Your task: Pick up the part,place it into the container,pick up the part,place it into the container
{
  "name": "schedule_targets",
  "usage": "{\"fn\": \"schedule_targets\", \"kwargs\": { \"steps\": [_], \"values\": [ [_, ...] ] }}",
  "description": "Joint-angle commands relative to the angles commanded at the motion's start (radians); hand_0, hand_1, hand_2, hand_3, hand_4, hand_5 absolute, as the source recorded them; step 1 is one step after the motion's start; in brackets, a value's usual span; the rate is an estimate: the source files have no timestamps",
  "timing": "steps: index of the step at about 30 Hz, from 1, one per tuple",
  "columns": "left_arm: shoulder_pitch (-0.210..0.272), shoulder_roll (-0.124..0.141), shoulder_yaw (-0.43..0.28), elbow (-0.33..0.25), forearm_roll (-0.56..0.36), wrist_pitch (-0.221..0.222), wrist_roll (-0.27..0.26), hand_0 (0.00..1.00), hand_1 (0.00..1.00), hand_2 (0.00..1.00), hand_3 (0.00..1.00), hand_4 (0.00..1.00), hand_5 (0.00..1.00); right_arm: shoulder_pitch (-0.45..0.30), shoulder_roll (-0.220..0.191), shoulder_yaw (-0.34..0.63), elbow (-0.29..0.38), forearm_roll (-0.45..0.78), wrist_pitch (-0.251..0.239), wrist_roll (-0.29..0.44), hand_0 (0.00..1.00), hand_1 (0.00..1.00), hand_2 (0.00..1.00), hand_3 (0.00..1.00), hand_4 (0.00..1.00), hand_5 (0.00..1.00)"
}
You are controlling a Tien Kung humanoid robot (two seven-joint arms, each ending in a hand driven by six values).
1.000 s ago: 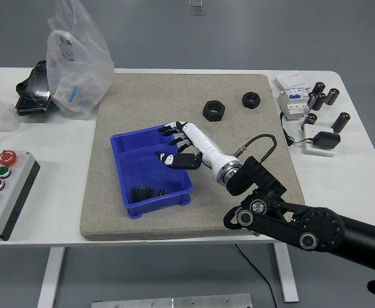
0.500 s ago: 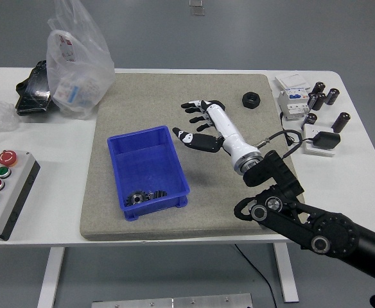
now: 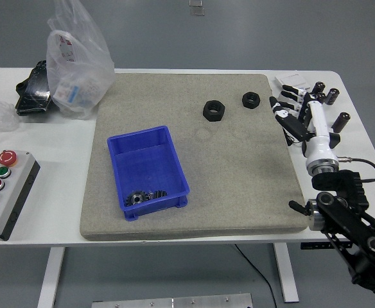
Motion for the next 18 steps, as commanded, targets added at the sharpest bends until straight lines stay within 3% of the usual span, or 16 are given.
{"fn": "schedule_targets", "kwargs": {
  "steps": [3,8,18],
  "values": [
    [-0.004,0.005,0.026,0.000,-0.031,-0.004,-0.015,0.627,0.534,0.539,0.619,0.708,0.426,-0.019,0.005,0.048,-0.026,0.053,-0.003,0.060,0.578,0.670,0.728,0.692,0.712,0.327],
    [-0.011,0.023,0.024,0.000,-0.029,-0.003,-0.018,0.627,0.534,0.538,0.619,0.711,0.425,0.017,0.038,0.017,-0.061,0.059,-0.003,0.116,0.584,0.670,0.729,0.692,0.724,0.335],
    [-0.014,0.024,0.038,0.000,-0.055,0.009,-0.036,0.627,0.533,0.538,0.619,0.710,0.424,0.039,0.052,-0.023,-0.017,-0.061,-0.003,0.070,0.599,0.672,0.729,0.693,0.722,0.337]
  ]
}}
